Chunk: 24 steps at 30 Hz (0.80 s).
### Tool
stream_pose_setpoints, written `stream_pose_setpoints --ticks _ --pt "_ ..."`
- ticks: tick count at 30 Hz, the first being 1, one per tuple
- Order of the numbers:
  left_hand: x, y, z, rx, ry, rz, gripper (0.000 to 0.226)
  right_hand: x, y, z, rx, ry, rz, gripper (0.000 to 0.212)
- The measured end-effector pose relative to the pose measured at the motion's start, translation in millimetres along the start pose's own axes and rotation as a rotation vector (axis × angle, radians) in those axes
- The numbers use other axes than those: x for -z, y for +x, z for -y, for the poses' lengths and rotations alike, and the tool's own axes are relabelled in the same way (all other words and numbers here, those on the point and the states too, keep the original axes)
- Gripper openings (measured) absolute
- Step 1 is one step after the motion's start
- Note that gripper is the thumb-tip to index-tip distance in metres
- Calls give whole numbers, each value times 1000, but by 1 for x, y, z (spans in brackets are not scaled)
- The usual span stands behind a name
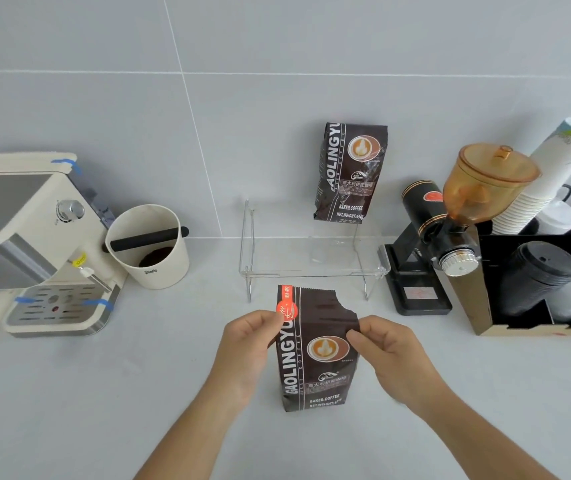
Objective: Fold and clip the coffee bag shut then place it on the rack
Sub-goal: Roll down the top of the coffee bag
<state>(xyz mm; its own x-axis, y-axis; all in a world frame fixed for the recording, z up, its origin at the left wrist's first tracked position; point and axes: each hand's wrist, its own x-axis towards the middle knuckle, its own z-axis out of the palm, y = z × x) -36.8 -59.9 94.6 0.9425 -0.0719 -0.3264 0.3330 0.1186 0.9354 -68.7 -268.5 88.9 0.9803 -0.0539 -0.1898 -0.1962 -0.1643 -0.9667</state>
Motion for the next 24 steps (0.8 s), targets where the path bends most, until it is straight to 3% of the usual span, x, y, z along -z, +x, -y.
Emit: stream_pose_setpoints --ticks 8,17,24 --pt "0 0 -11 -32 35 -9 16 -5 -1 19 -54 79 60 15" --pt "-1 -1 -22 1 23 7 25 -17 9 53 -19 148 -12 11" --pt "-2 -5 -23 12 5 -10 24 -21 7 60 6 170 -43 27"
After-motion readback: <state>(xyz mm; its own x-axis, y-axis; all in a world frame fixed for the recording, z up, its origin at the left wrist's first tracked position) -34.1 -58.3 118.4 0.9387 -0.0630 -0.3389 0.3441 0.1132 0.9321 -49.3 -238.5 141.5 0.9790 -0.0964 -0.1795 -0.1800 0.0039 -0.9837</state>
